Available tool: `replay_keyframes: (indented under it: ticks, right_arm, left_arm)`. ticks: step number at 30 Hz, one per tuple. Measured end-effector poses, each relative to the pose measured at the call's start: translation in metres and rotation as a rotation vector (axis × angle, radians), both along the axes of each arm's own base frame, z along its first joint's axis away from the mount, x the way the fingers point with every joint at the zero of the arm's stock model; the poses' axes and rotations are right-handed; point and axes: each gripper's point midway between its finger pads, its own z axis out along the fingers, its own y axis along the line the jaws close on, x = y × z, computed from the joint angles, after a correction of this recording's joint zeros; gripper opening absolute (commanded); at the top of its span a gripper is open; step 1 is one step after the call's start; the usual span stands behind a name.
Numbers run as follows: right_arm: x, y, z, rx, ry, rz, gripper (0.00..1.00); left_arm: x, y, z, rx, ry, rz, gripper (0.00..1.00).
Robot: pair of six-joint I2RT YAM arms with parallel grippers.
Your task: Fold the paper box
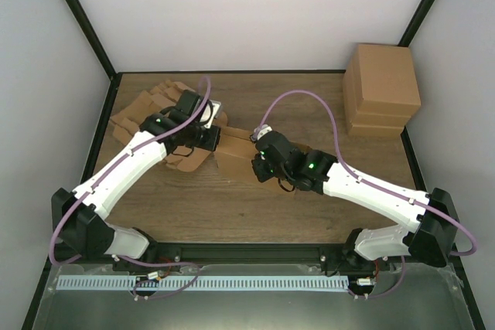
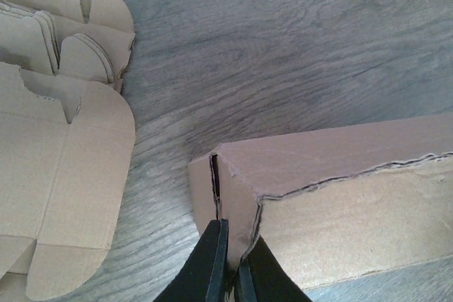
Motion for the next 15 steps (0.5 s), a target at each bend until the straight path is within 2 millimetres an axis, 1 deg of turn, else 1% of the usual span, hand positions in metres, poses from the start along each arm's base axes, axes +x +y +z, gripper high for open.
replay_keyframes:
  ticks: [3,8,15]
  right_arm:
    - [0.0,0.0,0.0001,0.0,0.0,0.0,0.06]
    - [-0.0022,-0.0008,0.0017,0.004,0.004,0.006,0.13]
    - [-0.0053,-0.0048,0.0007,-0.01,0.013,0.01,0.13]
  left_arm:
    - [-0.0007,0.0,-0.0004,-0.016,-0.008,0.013,0.04]
    - [-0.0029,0.0003,-0.0011,-0.035,-0.016,0.027,0.04]
    - [-0.004,0.0012,-0.0009,-0.056,-0.031,0.051,0.04]
